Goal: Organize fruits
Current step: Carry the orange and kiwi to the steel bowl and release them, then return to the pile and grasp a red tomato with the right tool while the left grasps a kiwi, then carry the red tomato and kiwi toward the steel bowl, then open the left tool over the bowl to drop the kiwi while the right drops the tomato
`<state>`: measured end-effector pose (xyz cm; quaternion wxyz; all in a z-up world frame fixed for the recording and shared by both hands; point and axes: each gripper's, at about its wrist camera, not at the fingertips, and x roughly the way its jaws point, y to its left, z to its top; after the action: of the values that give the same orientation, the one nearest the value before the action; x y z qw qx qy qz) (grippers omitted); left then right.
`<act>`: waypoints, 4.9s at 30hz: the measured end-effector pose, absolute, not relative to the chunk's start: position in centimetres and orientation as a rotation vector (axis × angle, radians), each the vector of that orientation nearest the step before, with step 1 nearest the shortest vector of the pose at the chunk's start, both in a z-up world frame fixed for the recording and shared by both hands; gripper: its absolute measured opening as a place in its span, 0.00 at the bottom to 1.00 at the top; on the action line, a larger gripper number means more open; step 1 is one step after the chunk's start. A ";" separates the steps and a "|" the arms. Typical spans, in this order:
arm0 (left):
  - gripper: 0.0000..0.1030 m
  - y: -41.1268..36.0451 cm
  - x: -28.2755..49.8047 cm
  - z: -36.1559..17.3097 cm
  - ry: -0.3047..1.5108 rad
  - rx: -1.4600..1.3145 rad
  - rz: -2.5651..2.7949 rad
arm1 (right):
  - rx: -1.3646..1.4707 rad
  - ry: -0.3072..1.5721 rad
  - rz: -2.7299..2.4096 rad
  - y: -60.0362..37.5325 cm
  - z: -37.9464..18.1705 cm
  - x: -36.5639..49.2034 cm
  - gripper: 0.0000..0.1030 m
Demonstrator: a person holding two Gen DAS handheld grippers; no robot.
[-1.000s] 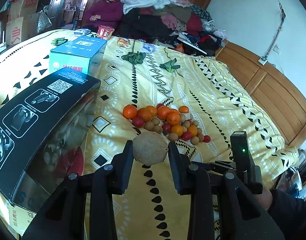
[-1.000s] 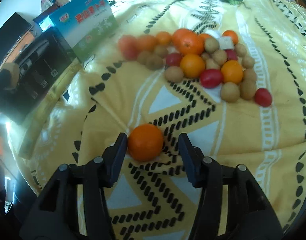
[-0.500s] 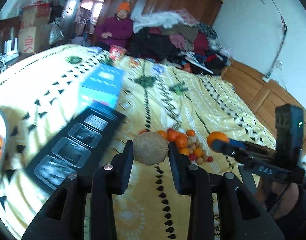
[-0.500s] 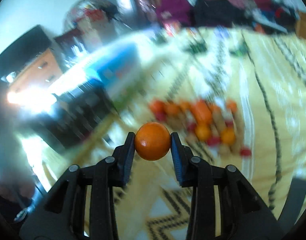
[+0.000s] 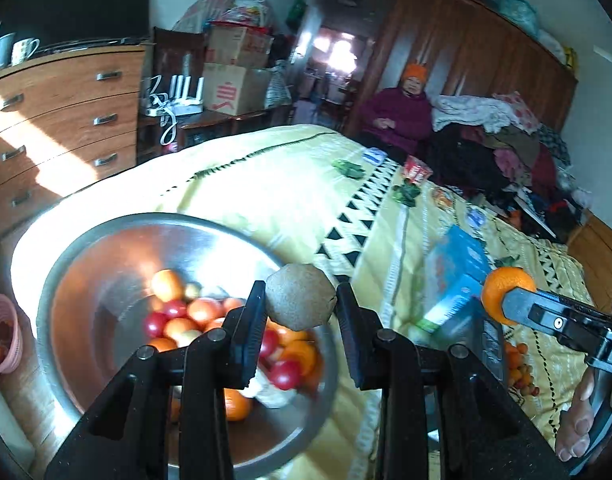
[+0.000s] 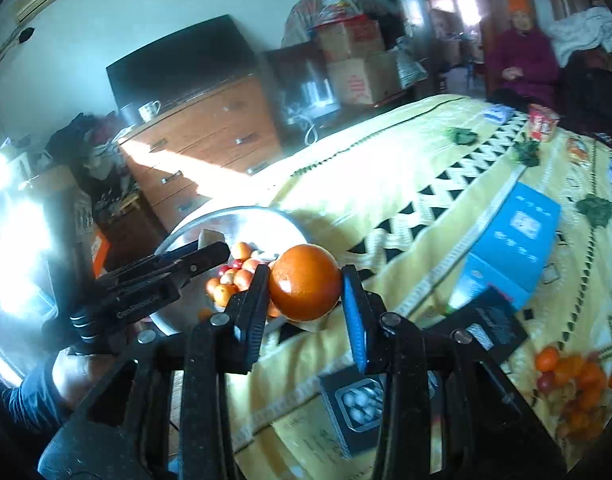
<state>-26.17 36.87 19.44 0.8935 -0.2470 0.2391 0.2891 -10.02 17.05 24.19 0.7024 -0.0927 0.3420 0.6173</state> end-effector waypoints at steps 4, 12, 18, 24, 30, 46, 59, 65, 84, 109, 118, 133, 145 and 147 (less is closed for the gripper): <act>0.34 41.5 -28.7 16.7 0.535 -0.605 0.700 | -0.262 0.849 1.447 21.9 22.1 -12.9 0.35; 0.34 43.3 -31.3 12.8 0.590 -0.675 0.763 | -0.393 0.983 1.505 26.6 17.6 -16.4 0.35; 0.39 42.8 -30.8 13.4 0.592 -0.654 0.753 | -0.434 1.024 1.510 27.9 16.3 -17.0 0.35; 0.68 42.8 -31.3 14.7 0.570 -0.626 0.756 | -0.385 1.014 1.490 27.4 17.3 -16.3 0.59; 0.68 41.4 -31.6 16.6 0.523 -0.618 0.768 | -0.249 0.901 1.498 22.1 21.0 -15.5 0.66; 0.71 12.7 -13.5 22.7 0.479 -0.257 0.064 | 0.010 0.948 0.712 -14.1 12.1 -1.9 0.64; 0.69 2.5 -1.7 10.6 0.840 -0.293 -0.169 | -0.223 0.988 0.556 -20.4 6.2 11.1 0.40; 0.59 1.5 2.0 7.4 0.914 -0.304 -0.168 | -0.288 0.993 0.612 -19.3 4.5 12.5 0.32; 0.39 -0.6 9.1 2.4 0.981 -0.264 -0.166 | -0.051 0.932 0.641 -21.8 10.0 9.4 0.26; 0.26 14.7 -6.3 20.6 0.585 -0.344 0.170 | -0.119 0.762 0.832 -11.7 19.8 3.8 0.26; 0.26 30.3 -21.2 26.3 0.432 -0.411 0.503 | -0.182 0.670 1.089 0.9 25.9 -2.4 0.26; 0.26 41.1 -32.2 18.6 0.514 -0.610 0.703 | -0.363 0.789 1.452 22.1 23.6 -15.1 0.26; 0.26 42.2 -31.8 16.4 0.571 -0.622 0.671 | -0.399 0.911 1.467 26.1 20.5 -16.2 0.26; 0.26 42.4 -31.6 16.1 0.582 -0.626 0.680 | -0.398 0.924 1.467 26.3 20.2 -16.3 0.26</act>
<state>-31.63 42.35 16.11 0.8546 -0.2975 0.2767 0.3233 -16.31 26.33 20.15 0.6296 -0.1739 0.4036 0.6406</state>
